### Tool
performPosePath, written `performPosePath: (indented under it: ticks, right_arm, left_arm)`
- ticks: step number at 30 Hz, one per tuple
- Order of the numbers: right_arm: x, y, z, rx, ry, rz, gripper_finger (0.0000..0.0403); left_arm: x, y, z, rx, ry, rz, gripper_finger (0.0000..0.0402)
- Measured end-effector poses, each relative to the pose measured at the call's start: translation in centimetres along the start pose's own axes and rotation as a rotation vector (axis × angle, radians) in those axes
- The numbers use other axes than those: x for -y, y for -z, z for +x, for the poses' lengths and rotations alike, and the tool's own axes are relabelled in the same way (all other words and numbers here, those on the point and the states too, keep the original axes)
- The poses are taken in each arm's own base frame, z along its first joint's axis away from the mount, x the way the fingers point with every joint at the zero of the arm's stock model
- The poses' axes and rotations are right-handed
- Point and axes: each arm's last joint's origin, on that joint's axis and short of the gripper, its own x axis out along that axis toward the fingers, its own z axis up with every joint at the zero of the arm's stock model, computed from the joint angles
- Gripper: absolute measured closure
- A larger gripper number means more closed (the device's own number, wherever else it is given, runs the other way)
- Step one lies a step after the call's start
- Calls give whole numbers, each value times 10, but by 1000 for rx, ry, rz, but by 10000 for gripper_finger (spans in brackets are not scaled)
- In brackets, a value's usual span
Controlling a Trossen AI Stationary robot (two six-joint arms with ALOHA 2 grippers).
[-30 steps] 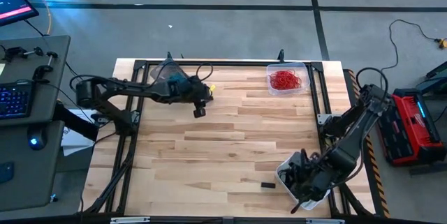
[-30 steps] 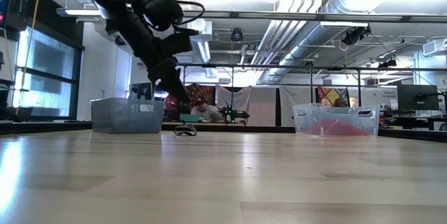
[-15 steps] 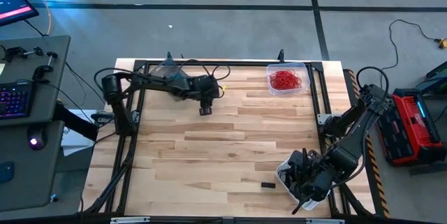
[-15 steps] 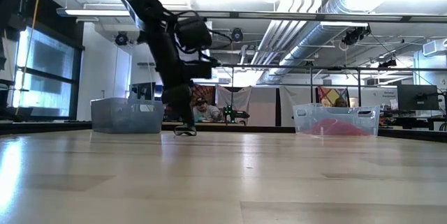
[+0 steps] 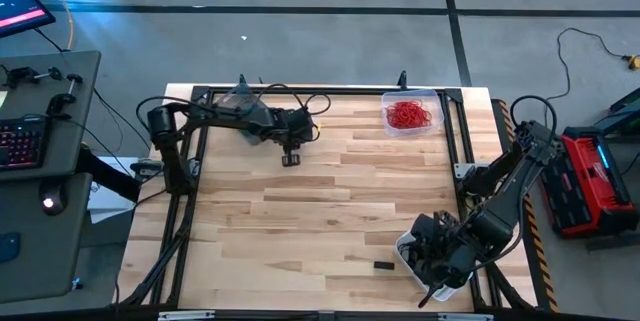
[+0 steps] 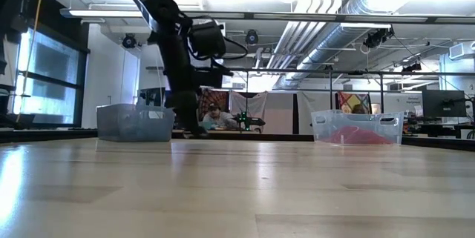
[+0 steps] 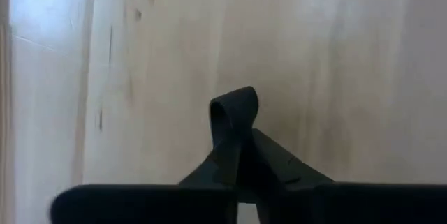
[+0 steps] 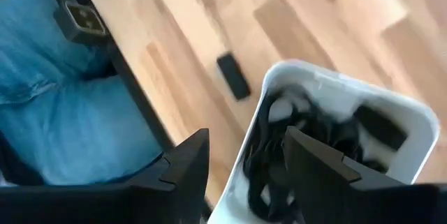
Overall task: Sort rubber bands into baskets
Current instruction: Put the black rubber band into the white bin
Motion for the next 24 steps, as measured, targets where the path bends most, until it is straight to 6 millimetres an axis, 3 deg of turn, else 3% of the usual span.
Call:
performPosePath:
  ticks: [5, 11, 17, 24]
  right_arm:
    - [1, -5, 1, 187, 43, -102, 231]
    - [-3, -16, 14, 382, 169, -300, 231]
    - [-10, -40, 43, 490, 294, -350, 231]
    - [-21, -65, 85, 582, 467, -570, 231]
  left_arm:
    - [11, -4, -20, 52, 63, -30, 395]
    - [30, -14, -52, 211, 303, -54, 399]
    - [60, -30, -81, 383, 336, -17, 400]
    - [97, -48, -100, 563, 478, 1, 401]
